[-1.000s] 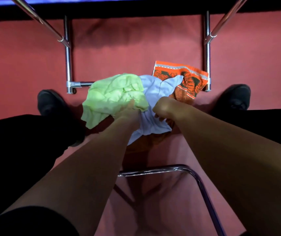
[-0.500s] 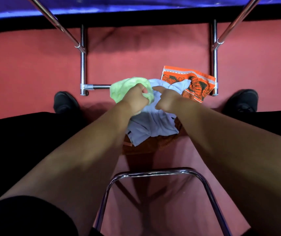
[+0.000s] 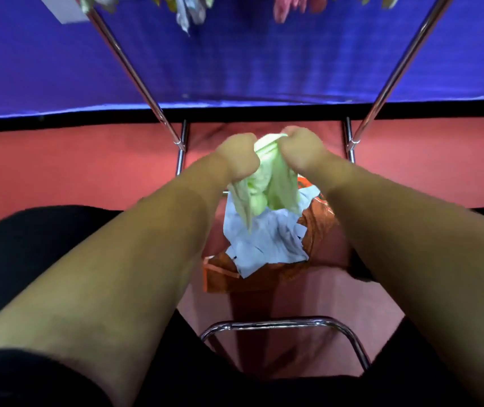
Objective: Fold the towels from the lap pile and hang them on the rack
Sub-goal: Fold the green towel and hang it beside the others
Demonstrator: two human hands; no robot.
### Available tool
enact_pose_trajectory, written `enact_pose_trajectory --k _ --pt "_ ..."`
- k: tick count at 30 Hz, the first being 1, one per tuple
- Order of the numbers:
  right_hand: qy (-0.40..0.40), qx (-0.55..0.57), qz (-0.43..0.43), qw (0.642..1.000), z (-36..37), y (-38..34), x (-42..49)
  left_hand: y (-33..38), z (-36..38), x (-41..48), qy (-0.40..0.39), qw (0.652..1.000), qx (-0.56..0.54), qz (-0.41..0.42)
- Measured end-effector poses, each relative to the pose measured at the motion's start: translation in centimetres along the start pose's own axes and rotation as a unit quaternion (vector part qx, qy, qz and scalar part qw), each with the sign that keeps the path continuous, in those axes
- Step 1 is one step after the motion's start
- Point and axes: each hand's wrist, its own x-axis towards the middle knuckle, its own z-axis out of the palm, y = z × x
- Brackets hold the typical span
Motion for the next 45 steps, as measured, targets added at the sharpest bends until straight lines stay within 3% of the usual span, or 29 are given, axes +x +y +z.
enact_pose_trajectory --k 6,12,17,20,22,26,31,34,39,42,45 --pt "0.087 0.122 -0.072 0.986 -8.1 -6.7 -3.8 2.6 -8.5 -3.2 0.117 0.993 -0.001 0.033" --pt "0.121 0.275 -0.087 0.95 -12.3 -9.3 -8.1 2.9 -10.4 -6.6 0.114 0.993 0.024 -0.013" --pt "0.101 0.191 -0.026 0.976 -11.4 -6.7 -8.4 3.6 -9.7 -8.5 0.139 0.963 -0.229 0.006" --pt "0.069 0.073 -0.006 0.995 -11.1 -7.2 -8.0 5.7 -9.2 -8.6 0.12 0.94 -0.316 0.052" --pt "0.04 0.067 0.003 0.997 -10.7 -7.5 -7.6 6.2 -8.6 -8.0 0.119 0.928 -0.349 0.049" --pt "-0.039 -0.015 -0.03 0.999 -9.9 -7.1 -6.6 5.9 -8.1 -6.4 0.104 0.941 -0.315 0.074" --pt "-0.089 0.077 -0.068 0.991 -9.0 -7.0 -5.0 5.3 -8.9 -4.7 0.103 0.948 -0.294 0.066" --pt "-0.037 0.065 -0.045 0.996 -9.0 -6.8 -4.0 4.8 -9.6 -4.3 0.141 0.976 -0.161 0.04" --pt "0.117 0.07 0.031 0.99 -10.4 -6.6 -2.7 3.5 -10.6 -4.2 0.068 0.997 0.028 -0.04" --pt "0.133 0.072 0.056 0.987 -11.2 -6.3 -2.7 2.5 -11.1 -4.0 0.086 0.992 -0.078 -0.057" --pt "0.087 -0.017 0.059 0.994 -11.1 -6.4 -3.9 2.0 -11.4 -3.9 0.135 0.966 -0.22 -0.023"
